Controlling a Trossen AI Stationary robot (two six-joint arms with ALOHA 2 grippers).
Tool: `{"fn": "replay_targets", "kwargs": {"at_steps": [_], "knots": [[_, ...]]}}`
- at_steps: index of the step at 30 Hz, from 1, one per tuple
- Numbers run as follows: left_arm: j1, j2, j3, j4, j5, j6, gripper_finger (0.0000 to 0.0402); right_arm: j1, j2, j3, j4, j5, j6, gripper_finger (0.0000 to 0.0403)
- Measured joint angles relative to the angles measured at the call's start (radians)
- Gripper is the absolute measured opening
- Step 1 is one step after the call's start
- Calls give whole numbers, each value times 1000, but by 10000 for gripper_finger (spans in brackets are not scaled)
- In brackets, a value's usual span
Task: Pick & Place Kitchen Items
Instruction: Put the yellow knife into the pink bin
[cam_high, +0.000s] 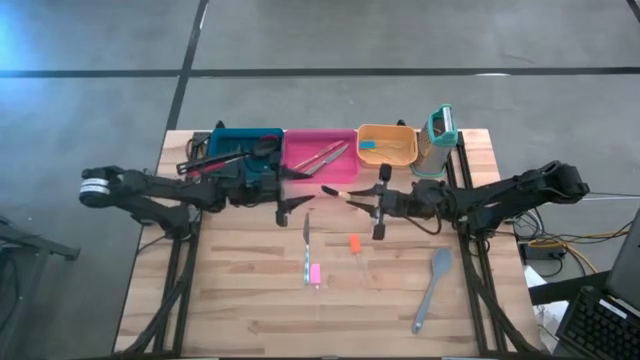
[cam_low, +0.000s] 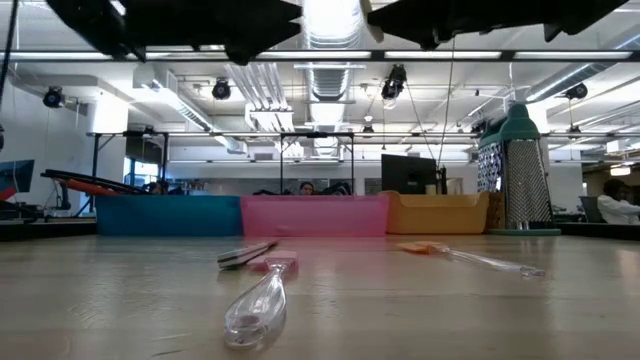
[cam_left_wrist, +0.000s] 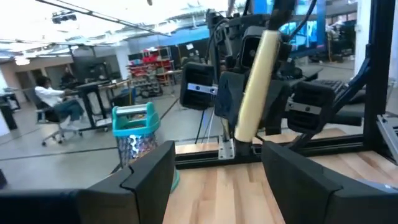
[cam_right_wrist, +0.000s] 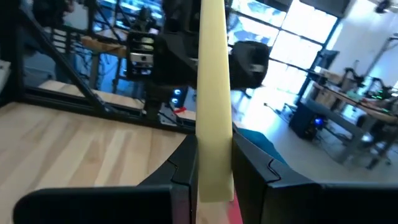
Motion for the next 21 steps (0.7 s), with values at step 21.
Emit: {"fn": "replay_targets", "kwargs": {"at_steps": [21], "knots": [[0,271,299,-10,209,14,245,0,0,4,-9,-30,2,57]]}}
